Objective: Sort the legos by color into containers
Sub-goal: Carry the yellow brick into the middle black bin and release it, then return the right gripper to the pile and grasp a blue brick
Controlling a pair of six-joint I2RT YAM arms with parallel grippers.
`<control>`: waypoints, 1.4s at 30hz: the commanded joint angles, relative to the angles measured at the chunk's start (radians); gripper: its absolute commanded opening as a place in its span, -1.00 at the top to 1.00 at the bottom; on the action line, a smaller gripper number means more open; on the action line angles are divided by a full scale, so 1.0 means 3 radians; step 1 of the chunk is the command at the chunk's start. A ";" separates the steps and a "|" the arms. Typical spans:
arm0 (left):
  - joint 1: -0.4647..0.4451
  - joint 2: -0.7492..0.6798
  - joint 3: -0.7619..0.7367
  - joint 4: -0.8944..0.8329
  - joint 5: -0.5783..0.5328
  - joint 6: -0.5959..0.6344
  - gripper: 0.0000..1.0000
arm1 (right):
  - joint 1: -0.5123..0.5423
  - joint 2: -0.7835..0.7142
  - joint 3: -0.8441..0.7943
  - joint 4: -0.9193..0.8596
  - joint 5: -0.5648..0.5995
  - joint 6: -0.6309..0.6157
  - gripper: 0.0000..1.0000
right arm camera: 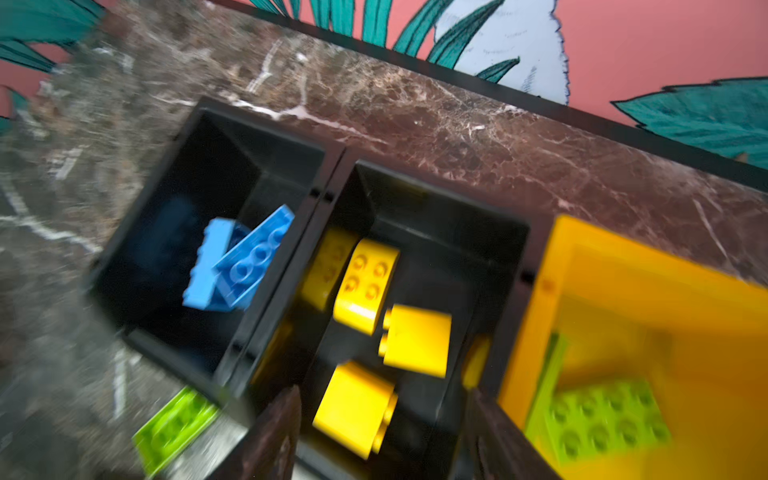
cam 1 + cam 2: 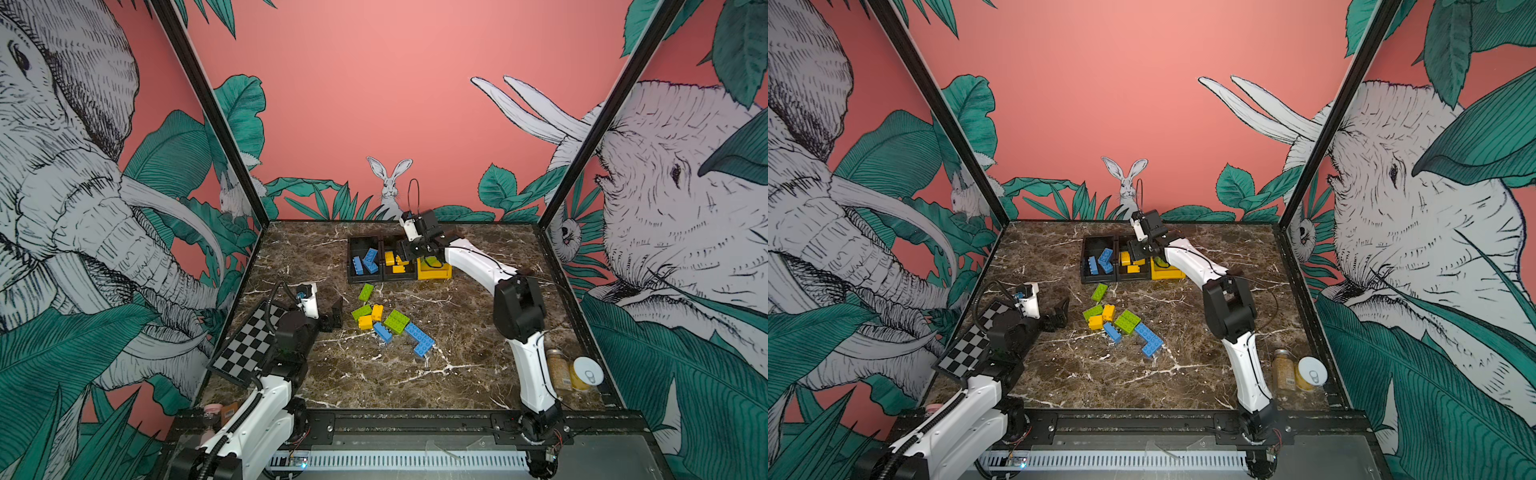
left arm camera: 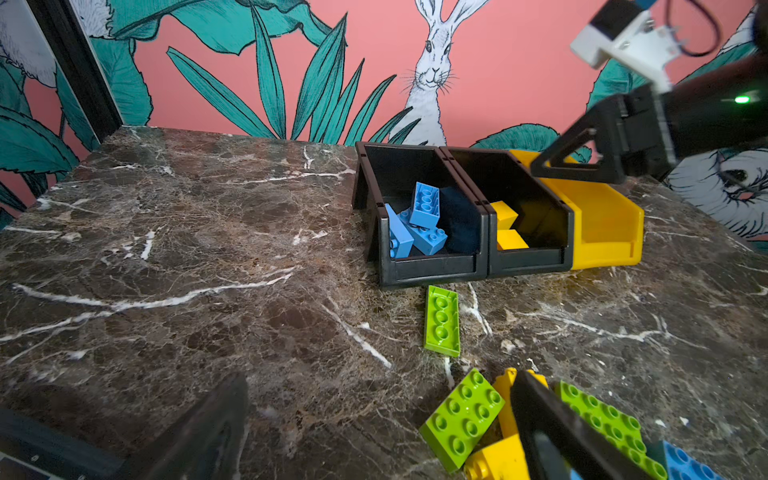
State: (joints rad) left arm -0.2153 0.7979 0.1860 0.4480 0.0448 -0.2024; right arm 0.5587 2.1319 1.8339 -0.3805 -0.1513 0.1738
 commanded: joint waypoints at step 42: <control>-0.0013 -0.0002 0.0246 -0.0254 0.0766 -0.0029 -0.98 | 0.0842 -0.1585 -0.2559 -0.0005 0.0190 -0.0649 -0.42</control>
State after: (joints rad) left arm -0.2153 0.7891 0.2630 0.3557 0.2306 -0.2455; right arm 0.8082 1.6150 1.0466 -0.4149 -0.0753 -0.0189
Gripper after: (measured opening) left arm 0.991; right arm 0.709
